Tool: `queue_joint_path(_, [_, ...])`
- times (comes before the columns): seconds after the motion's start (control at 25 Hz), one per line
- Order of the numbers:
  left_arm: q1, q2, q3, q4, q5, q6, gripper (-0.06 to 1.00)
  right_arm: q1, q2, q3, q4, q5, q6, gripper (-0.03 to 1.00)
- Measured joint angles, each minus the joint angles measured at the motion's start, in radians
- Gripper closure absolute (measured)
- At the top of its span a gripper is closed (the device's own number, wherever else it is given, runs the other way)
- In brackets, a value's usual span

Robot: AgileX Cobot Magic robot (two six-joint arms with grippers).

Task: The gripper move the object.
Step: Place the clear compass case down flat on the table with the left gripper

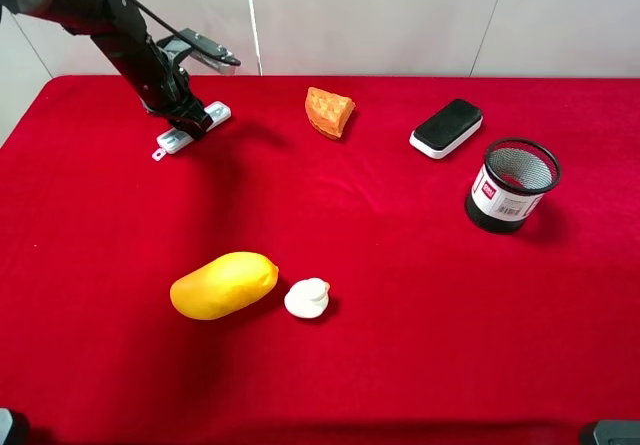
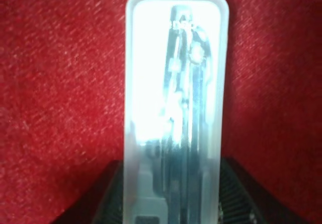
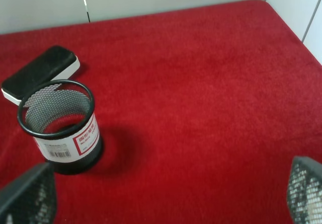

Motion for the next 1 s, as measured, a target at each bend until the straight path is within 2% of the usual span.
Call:
queue_joint_path(0.48, [-0.053, 0.001, -0.157, 0.027, 0.176, 0.001, 0.54, 0.0, 0.0, 0.0, 0.0, -0.001, 0.0, 0.27])
queue_joint_path(1.0, [-0.235, 0.001, -0.32, 0.038, 0.26, 0.004, 0.54, 0.0, 0.0, 0.0, 0.0, -0.001, 0.0, 0.27])
